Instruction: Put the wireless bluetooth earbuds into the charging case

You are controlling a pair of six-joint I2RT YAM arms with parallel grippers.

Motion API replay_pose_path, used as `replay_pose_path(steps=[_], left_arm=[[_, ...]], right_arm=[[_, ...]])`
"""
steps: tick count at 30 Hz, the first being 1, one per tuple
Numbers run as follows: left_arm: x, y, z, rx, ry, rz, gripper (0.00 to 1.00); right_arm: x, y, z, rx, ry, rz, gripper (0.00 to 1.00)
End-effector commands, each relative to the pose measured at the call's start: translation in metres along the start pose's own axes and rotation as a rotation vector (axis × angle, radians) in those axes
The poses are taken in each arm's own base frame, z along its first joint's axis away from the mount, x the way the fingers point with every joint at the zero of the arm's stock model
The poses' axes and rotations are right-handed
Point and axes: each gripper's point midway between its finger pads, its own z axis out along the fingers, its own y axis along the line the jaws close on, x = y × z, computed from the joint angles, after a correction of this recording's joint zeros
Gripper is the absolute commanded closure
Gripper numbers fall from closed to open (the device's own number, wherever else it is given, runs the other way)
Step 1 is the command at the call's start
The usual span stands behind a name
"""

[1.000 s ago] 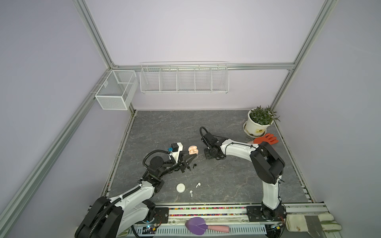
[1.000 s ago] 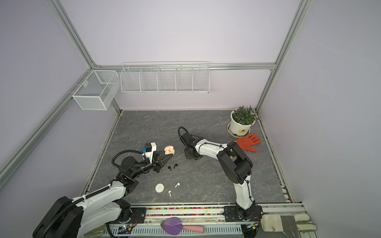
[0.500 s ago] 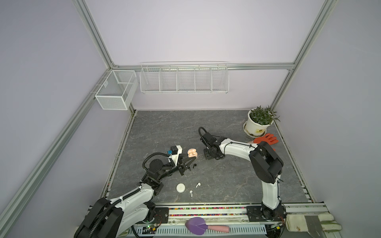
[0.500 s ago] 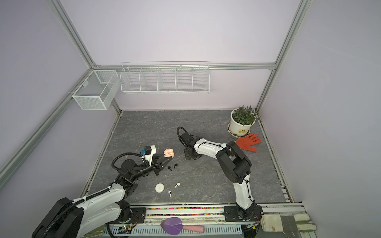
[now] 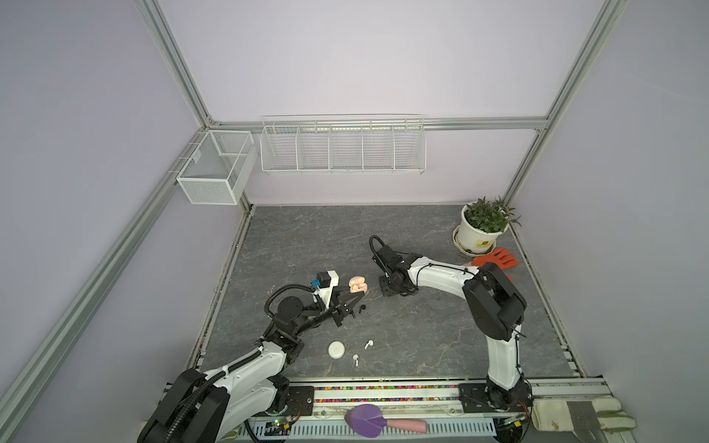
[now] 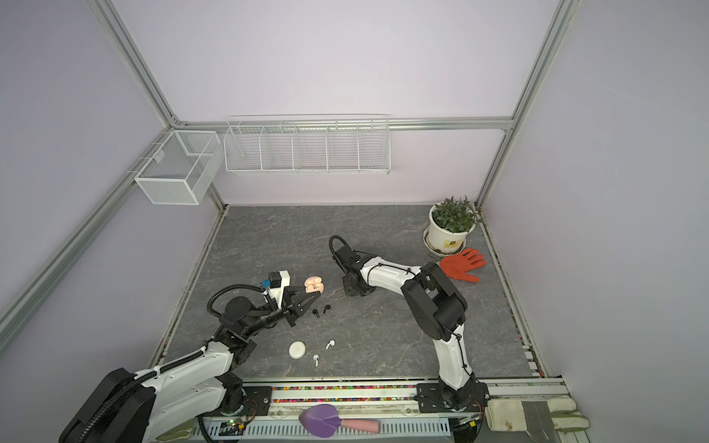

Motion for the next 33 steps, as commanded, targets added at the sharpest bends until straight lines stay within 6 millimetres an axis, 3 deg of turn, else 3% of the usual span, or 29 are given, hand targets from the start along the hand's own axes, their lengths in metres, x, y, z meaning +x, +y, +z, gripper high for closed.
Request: replay_pose_path(steps=[1, 6, 14, 33], left_arm=[[0.001, 0.001, -0.002, -0.010, -0.007, 0.016, 1.00], [-0.003, -0.002, -0.001, 0.004, -0.015, 0.018, 1.00], [0.000, -0.003, -0.001, 0.011, -0.009, 0.015, 1.00], [0.002, -0.001, 0.001, 0.010, 0.005, 0.001, 1.00]], right_arm=[[0.019, -0.014, 0.017, 0.040, 0.076, -0.013, 0.72], [0.016, -0.005, 0.014, 0.003, 0.081, -0.013, 0.64], [0.014, -0.011, 0.015, 0.022, 0.081, -0.006, 0.64], [0.018, -0.008, 0.022, 0.005, 0.089, -0.005, 0.79]])
